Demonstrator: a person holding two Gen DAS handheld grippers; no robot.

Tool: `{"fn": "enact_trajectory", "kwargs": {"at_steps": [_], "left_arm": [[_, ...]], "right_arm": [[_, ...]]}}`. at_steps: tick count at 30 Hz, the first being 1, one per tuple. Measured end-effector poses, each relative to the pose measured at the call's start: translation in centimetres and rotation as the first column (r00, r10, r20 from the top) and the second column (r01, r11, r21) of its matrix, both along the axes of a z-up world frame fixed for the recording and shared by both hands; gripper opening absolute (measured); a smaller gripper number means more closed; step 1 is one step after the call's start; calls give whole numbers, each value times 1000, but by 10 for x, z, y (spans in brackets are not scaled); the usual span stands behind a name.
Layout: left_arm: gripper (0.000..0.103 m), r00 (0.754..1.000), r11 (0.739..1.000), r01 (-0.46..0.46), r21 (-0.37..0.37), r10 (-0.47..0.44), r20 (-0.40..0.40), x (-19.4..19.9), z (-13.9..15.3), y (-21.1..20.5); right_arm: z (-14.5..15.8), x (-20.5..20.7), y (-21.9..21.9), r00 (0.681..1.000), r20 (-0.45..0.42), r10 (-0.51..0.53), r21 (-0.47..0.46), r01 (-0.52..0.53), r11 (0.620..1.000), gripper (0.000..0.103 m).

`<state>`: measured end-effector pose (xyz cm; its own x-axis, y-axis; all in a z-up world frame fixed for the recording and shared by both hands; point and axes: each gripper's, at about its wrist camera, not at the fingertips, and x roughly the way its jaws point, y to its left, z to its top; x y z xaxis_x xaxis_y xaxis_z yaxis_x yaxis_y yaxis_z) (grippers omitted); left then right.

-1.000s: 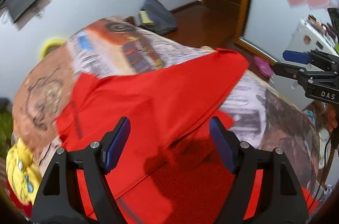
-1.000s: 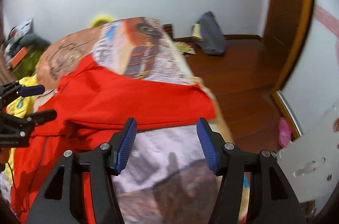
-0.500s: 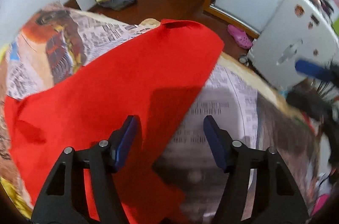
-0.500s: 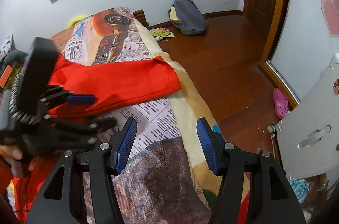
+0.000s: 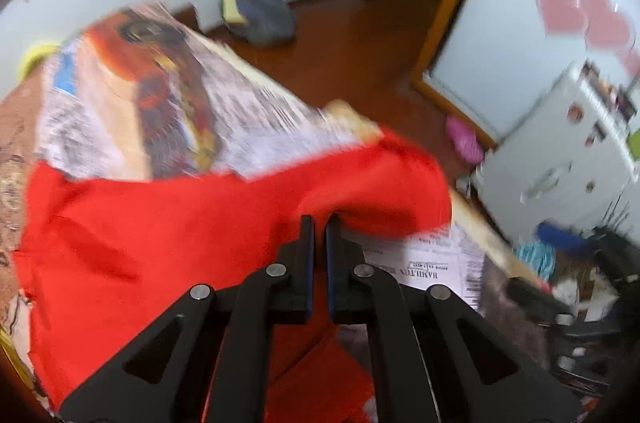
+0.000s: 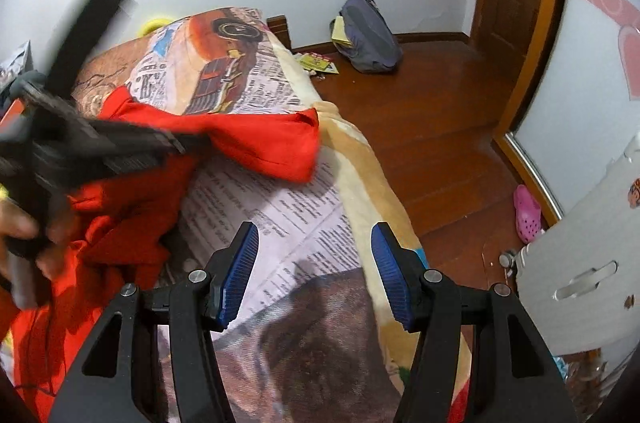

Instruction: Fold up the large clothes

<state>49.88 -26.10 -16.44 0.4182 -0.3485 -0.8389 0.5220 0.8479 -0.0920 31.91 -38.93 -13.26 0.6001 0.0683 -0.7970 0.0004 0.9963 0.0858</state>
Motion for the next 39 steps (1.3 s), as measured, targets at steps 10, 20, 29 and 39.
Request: {"fn": "enact_trajectory", "kwargs": {"at_steps": [10, 20, 29, 39], "left_arm": [[3, 944, 972, -213, -98, 231, 237, -37, 110, 154], [3, 891, 907, -420, -20, 417, 182, -81, 51, 279], [7, 853, 853, -520, 40, 521, -27, -121, -44, 351], [37, 823, 827, -559, 61, 563, -73, -150, -63, 367]], "right_arm": [[13, 25, 55, 993, 21, 119, 28, -119, 992, 55], [-31, 56, 124, 960, -125, 249, -57, -257, 965, 55], [-49, 45, 125, 958, -149, 247, -75, -260, 963, 66], [-50, 45, 134, 958, -149, 245, -112, -263, 958, 67]]}}
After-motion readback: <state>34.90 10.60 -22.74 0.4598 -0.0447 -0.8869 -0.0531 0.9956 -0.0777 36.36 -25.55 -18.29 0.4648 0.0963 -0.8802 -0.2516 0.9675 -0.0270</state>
